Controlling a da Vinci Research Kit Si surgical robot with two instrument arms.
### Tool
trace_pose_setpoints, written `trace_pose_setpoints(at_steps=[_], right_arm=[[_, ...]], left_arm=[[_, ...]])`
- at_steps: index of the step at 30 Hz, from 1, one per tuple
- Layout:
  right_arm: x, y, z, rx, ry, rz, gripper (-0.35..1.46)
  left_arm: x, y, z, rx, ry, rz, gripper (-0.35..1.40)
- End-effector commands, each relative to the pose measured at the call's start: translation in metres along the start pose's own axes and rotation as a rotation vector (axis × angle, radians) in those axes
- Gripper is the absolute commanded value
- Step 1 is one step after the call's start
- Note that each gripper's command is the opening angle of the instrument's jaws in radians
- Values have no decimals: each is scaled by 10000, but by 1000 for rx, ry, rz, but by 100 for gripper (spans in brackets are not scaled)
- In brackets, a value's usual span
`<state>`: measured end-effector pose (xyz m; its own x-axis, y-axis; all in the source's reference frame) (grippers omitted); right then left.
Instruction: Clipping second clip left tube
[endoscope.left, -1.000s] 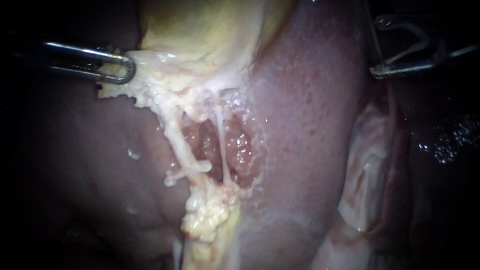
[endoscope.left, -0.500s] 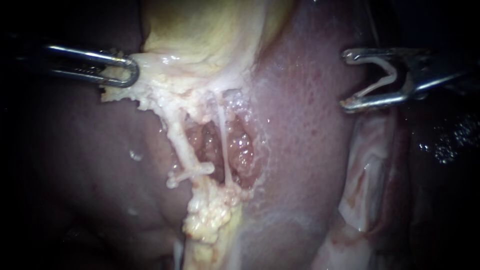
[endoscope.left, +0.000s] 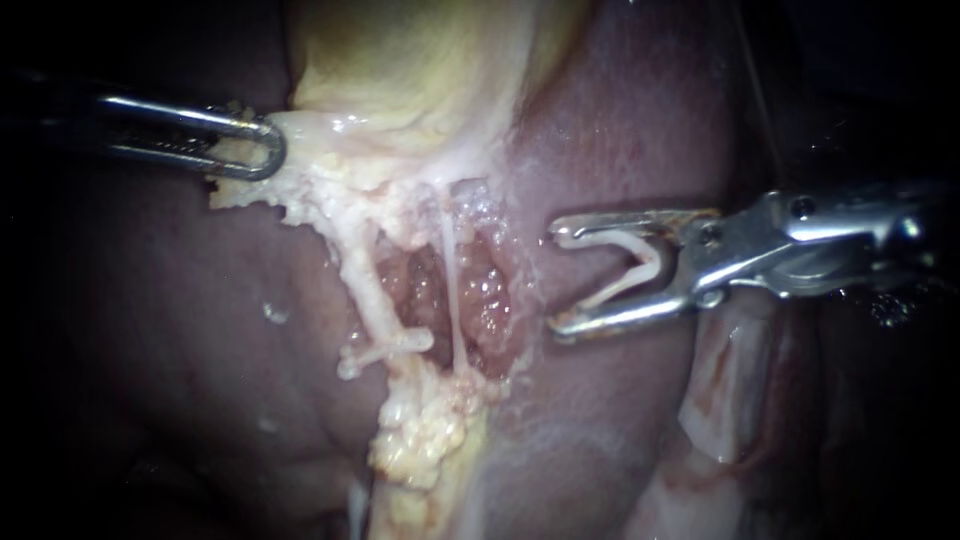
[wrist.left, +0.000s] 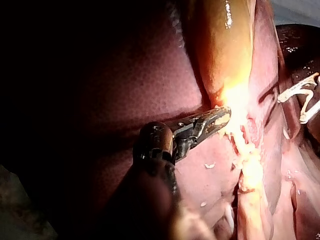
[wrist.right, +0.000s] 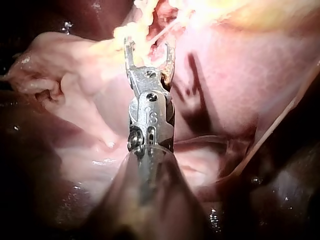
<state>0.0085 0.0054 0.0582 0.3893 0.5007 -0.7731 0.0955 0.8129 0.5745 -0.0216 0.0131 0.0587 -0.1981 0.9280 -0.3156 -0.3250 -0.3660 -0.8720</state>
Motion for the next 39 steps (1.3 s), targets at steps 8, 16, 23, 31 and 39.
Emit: trace_pose_setpoints(at_steps=[8, 16, 23, 31, 39], right_arm=[[-13, -3, 49, 47, -1, 26, 49], [-13, 3, 85, 92, 18, 50, 49], [-20, 8, 111, 108, 12, 50, 48], [-38, 17, 127, 102, 8, 56, 48], [-57, 26, 131, 98, 4, 59, 49]], left_arm=[[-1, 2, 3, -1, -1, 0, -35], [-2, 6, 5, -4, -3, 0, -35], [-2, 9, 7, -8, -6, 0, -35], [-3, 9, 8, -8, -6, 0, -35], [-4, 9, 9, -8, -5, 0, -35]])
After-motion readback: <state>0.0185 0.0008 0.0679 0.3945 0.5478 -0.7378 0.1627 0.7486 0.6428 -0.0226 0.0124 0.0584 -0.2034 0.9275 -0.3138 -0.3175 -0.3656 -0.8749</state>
